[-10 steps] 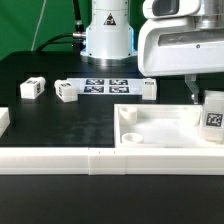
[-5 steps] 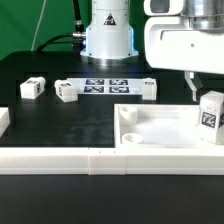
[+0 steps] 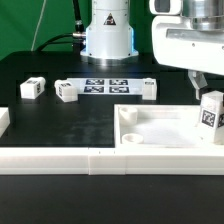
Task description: Assemble one leg
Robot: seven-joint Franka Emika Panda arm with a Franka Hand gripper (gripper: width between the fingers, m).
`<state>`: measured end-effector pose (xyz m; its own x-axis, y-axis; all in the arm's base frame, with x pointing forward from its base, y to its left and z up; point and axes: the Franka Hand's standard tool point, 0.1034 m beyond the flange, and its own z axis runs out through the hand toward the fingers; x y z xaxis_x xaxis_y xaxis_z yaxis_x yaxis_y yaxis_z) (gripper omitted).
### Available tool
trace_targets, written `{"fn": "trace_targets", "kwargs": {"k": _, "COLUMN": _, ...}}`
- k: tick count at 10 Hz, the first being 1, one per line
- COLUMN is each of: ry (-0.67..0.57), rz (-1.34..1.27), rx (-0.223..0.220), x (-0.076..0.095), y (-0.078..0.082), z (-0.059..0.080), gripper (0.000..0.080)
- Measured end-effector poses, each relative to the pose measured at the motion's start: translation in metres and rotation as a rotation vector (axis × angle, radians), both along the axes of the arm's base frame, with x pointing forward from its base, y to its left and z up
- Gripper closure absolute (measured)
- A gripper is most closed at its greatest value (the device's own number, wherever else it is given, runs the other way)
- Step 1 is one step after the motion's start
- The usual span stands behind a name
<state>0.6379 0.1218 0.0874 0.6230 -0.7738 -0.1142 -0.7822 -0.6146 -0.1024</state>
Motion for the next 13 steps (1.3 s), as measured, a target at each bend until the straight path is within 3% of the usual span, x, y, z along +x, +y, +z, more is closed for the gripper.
{"fn": "trace_targets", "kwargs": {"k": 1, "ry": 0.000, "rz": 0.005, "rx": 0.000, "x": 0.000, "y": 0.001, "z": 0.000, "gripper": 0.0430}}
{"fn": "trace_targets", "kwargs": {"k": 2, "ry": 0.000, "rz": 0.083, "rx": -0.002, "x": -0.001, "y": 0.002, "z": 0.001, "gripper": 0.0203}}
{"fn": "trace_targets", "kwargs": {"k": 7, "ry": -0.096, "rz": 0.680, "rx": -0.015, "x": -0.002, "y": 0.010, "z": 0.000, "gripper": 0.0151}}
{"fn": "trace_targets", "kwargs": {"k": 10, "ry": -0.167, "rz": 1.080, "rx": -0.057, "x": 0.005, "y": 0.007, "z": 0.002, "gripper": 0.0151}}
{"fn": "trace_targets", "kwargs": {"k": 11, "ry": -0.194, "rz": 1.266, "rx": -0.089, "x": 0.009, "y": 0.004, "z": 0.004, "gripper": 0.0151}}
{"fn": "trace_targets", "kwargs": {"k": 13, "ry": -0.202, "rz": 1.398, "rx": -0.108, "x": 0.008, "y": 0.003, "z": 0.000, "gripper": 0.0151}}
